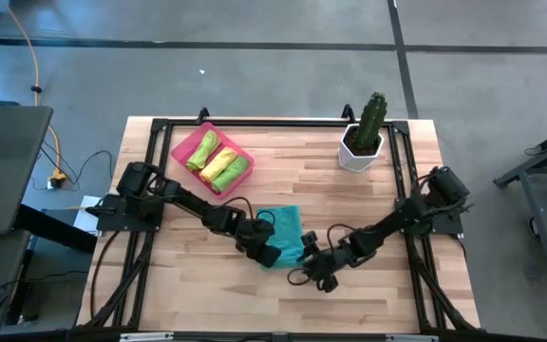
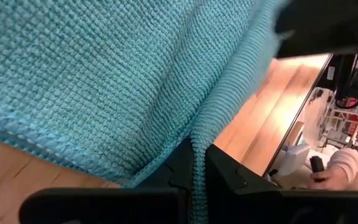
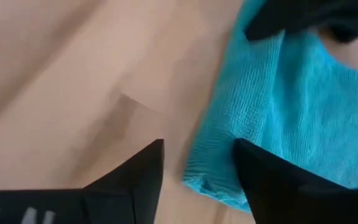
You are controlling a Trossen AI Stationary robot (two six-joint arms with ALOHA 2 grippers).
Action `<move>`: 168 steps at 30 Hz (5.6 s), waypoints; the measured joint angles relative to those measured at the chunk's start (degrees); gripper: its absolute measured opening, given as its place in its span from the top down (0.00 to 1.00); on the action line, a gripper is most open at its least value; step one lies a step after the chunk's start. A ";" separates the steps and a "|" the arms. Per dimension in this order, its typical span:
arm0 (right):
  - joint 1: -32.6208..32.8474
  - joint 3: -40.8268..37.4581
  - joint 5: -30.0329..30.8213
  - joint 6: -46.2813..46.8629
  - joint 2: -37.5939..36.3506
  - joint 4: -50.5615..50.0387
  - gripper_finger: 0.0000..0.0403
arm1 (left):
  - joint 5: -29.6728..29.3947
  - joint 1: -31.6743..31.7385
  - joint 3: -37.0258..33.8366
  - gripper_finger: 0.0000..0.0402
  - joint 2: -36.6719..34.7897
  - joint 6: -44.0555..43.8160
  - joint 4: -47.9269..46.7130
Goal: Roll microfiber towels into tight, uniform cylinder then place into a basket
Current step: Roll the blue microfiber cloth
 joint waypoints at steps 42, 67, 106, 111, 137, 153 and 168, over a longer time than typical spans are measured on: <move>-4.10 -0.08 -14.73 41.23 1.21 -4.51 0.99 | -19.45 -3.14 0.07 0.65 -8.72 62.89 -7.42; -9.12 -0.24 -26.80 30.87 -1.66 -2.37 1.00 | -43.72 -20.74 -0.02 0.65 -2.64 66.88 4.23; -10.41 0.07 -26.26 29.66 -3.94 -7.34 0.64 | -11.67 -12.34 0.30 0.97 3.80 28.54 8.37; -8.19 0.07 -22.86 17.10 -6.33 -6.30 0.61 | -11.35 -11.10 0.34 0.96 3.69 20.12 9.00; 1.69 -0.02 0.28 6.67 -0.94 -3.86 0.49 | -3.98 -7.01 0.37 0.97 3.63 5.94 10.58; 0.46 0.26 -0.73 16.81 3.09 -5.14 0.90 | -4.09 -7.01 1.88 0.81 3.60 8.47 9.45; -1.53 0.10 -17.39 23.45 2.90 -3.17 0.99 | -14.54 -7.34 1.79 0.64 -7.31 44.68 -3.28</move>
